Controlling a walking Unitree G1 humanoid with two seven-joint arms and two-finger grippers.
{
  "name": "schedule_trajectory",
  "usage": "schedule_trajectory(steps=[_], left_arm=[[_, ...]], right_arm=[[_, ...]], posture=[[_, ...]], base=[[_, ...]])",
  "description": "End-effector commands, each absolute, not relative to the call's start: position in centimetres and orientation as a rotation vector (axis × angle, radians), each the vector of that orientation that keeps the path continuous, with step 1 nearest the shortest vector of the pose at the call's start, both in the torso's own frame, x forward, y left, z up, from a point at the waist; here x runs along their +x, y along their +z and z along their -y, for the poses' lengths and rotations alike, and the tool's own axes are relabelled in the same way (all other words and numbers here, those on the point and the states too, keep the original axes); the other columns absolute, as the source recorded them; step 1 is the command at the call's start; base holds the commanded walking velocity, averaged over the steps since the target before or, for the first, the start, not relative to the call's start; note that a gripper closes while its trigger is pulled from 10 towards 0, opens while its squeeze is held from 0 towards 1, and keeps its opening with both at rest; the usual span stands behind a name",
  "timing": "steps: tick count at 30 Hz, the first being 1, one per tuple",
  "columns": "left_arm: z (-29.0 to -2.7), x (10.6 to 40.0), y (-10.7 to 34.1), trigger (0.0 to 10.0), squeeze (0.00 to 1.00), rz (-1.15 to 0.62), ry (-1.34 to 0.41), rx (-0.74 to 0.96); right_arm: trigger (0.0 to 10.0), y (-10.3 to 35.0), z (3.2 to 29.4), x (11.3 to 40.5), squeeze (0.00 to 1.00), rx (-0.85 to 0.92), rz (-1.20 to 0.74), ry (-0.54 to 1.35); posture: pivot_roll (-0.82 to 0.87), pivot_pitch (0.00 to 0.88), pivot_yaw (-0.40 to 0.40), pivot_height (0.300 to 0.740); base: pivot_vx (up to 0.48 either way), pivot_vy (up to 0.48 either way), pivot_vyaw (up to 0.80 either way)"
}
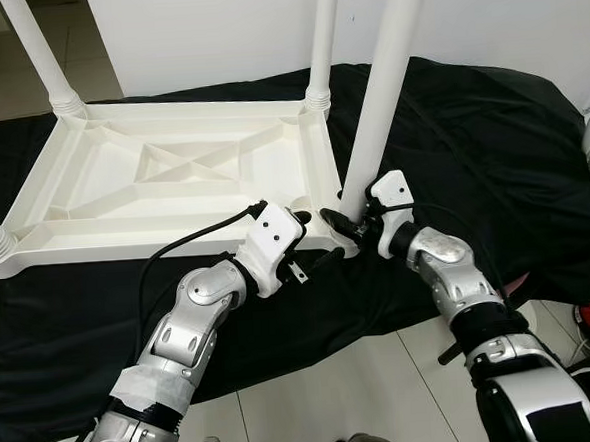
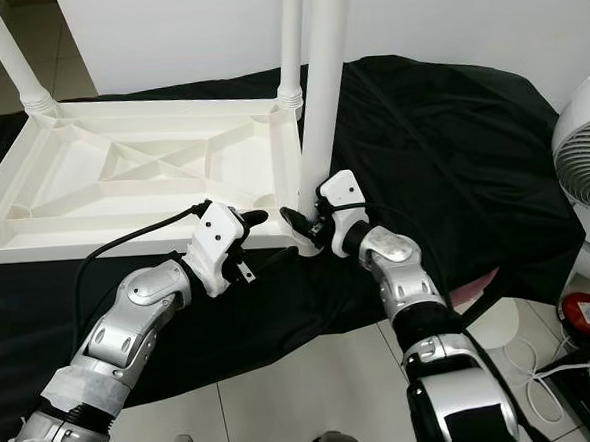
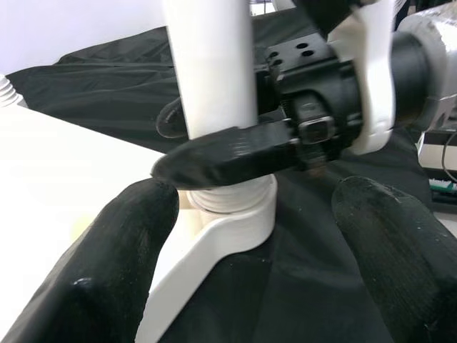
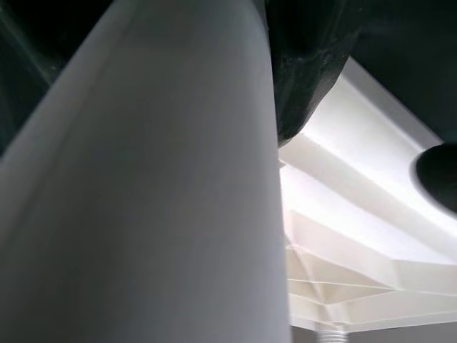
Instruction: Building children table
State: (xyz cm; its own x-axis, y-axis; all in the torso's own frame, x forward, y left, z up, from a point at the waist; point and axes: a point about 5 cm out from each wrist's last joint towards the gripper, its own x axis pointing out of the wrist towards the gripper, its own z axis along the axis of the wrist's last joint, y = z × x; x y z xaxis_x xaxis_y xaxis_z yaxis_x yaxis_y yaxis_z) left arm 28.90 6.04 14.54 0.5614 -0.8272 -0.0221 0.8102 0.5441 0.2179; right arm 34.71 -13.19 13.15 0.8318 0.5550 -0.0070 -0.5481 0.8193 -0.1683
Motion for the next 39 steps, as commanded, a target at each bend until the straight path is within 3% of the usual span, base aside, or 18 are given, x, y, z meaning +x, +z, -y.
schedule_trajectory(steps=[1,9,12,14,24,25,37,38,39], left_arm=[[-5.8,28.5,14.0,10.0,0.0,0.072,-1.001,0.222],[-5.8,28.3,13.6,10.0,0.0,0.065,-1.0,0.22],[-5.8,28.0,13.4,10.0,0.0,0.055,-1.0,0.215],[-5.8,27.9,13.3,10.0,0.0,0.053,-1.0,0.213],[-5.9,27.6,13.0,10.0,0.0,0.045,-0.999,0.216],[-5.9,27.5,13.0,10.0,0.0,0.042,-0.995,0.217],[-6.1,27.5,13.1,10.0,0.0,0.048,-0.986,0.217],[-6.1,27.7,13.3,10.0,0.0,0.057,-0.976,0.209],[-6.2,27.8,13.4,10.0,0.0,0.065,-0.97,0.204]], right_arm=[[10.0,12.9,13.6,34.7,0.0,-0.148,0.024,0.478],[10.0,13.0,12.2,34.5,0.0,-0.082,0.029,0.334],[10.0,12.3,9.8,33.3,0.0,-0.007,0.007,0.072],[10.0,12.0,9.2,32.9,0.0,0.033,-0.011,0.02],[10.0,12.6,7.6,32.3,0.0,0.012,0.014,0.096],[10.0,12.9,7.7,32.1,1.0,0.035,0.034,0.106],[10.0,13.1,10.1,31.3,1.0,0.02,0.078,0.066],[10.0,12.9,10.7,31.0,0.0,0.01,0.084,0.066],[10.0,12.6,11.1,30.6,0.0,0.006,0.086,0.068]], posture=[[0.01,0.0,-0.008,0.74],[0.01,0.0,-0.007,0.74],[0.01,0.0,-0.016,0.74],[0.01,0.0,-0.016,0.74],[0.02,0.0,-0.026,0.74],[0.03,0.0,-0.027,0.74],[0.03,0.0,-0.029,0.74],[0.03,0.0,-0.029,0.74],[0.02,0.0,-0.03,0.74]], base=[[0.0,0.0,0.0],[0.0,0.0,0.0],[0.0,0.0,0.0],[0.0,0.0,0.0],[0.0,0.0,0.0],[0.0,0.0,0.0],[0.0,0.0,0.0],[0.0,0.0,0.0],[0.0,0.0,0.0]])
